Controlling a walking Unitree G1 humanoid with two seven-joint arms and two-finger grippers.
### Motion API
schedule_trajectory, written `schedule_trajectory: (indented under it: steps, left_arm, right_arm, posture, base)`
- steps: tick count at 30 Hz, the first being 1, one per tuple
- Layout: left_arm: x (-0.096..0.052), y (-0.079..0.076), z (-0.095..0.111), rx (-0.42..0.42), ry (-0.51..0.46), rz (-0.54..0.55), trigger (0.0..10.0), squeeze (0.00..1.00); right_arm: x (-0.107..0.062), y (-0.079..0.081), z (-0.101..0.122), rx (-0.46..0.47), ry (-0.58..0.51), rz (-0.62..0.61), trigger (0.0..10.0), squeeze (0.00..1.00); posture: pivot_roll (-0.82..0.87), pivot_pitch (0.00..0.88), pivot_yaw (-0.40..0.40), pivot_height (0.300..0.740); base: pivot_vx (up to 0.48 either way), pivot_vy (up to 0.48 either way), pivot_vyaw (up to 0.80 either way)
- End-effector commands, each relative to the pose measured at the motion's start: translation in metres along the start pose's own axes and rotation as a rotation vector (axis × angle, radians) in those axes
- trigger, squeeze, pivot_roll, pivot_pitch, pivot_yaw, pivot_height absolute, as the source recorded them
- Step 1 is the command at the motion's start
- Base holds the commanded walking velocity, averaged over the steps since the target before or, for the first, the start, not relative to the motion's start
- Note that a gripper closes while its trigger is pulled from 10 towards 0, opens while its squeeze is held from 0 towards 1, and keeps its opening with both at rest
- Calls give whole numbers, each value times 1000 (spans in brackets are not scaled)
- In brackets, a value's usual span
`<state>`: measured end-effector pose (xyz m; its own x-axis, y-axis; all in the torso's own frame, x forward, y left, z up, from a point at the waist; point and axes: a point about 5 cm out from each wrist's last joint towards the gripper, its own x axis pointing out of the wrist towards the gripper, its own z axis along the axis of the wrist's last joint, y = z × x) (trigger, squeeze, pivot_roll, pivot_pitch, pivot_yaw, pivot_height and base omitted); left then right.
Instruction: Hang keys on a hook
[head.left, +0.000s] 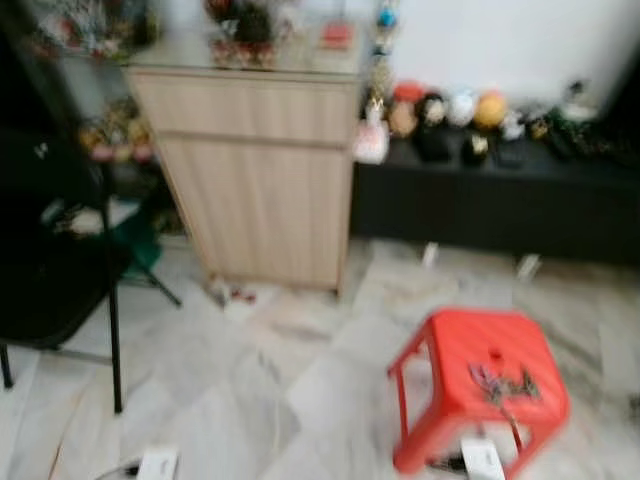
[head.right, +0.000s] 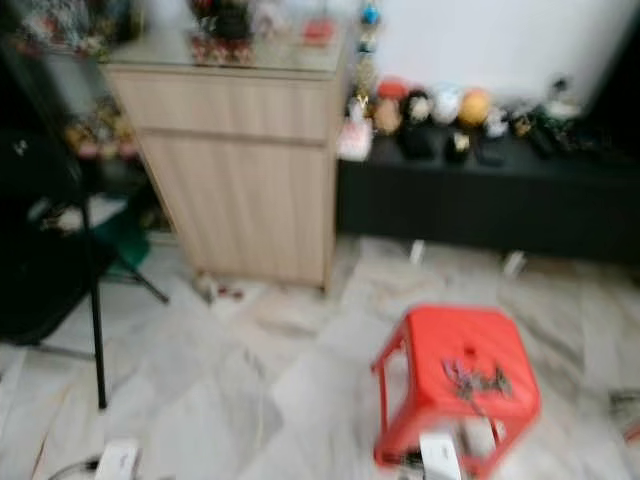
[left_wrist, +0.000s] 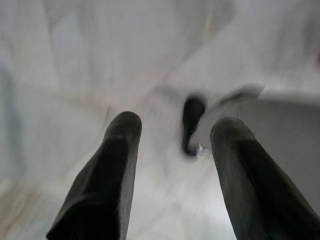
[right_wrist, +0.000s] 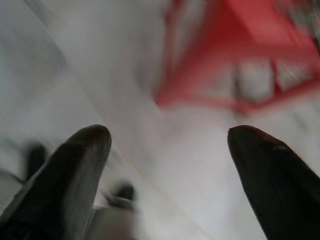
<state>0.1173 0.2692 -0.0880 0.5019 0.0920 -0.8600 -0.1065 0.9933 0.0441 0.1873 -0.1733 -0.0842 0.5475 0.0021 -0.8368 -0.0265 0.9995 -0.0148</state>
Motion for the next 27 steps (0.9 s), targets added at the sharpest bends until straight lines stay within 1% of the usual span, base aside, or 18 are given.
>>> schedule_trajectory:
  steps: [1,5,7,9,10,18,25,27]
  left_arm:
    - [5,-12,9,-7,-25,-32,10000,0]
    - [5,-12,9,-8,-26,-31,10000,0]
    - [5,-12,9,-8,-27,-30,10000,0]
    - [5,-12,10,-7,-27,-29,10000,0]
    - [5,-11,10,-6,-27,-27,10000,0]
    - [5,-11,11,19,-25,-21,10000,0]
    - [5,-11,11,21,-24,-22,10000,0]
    - [5,-11,11,20,-25,-21,10000,0]
  right_arm:
    - [-3,-13,-13,32,32,-49,10000,0]
    - [-3,-13,-14,66,30,-67,10000,0]
    - [-3,-13,-15,82,38,-81,10000,0]
    - [-3,-13,-14,69,37,-82,10000,0]
    - [-3,-14,-14,59,38,-84,10000,0]
    - [-3,-14,-14,81,37,-91,10000,0]
    - [-3,-13,-13,93,26,-89,10000,0]
    - [-3,-13,-12,93,17,-90,10000,0]
  posture:
    - [83,11,-35,740]
    - [83,17,-36,740]
    - [83,17,-36,740]
    - [84,24,-38,740]
    - [84,24,-38,740]
    - [85,36,-40,740]
    - [84,37,-39,740]
    - [86,38,-39,740]
  base:
    - [281,0,0]
    - [277,0,0]
    - [277,0,-738]
    - [272,0,-716]
    - [0,0,-700]
    - [0,0,-704]
    - [0,0,-686]
    - [0,0,-225]
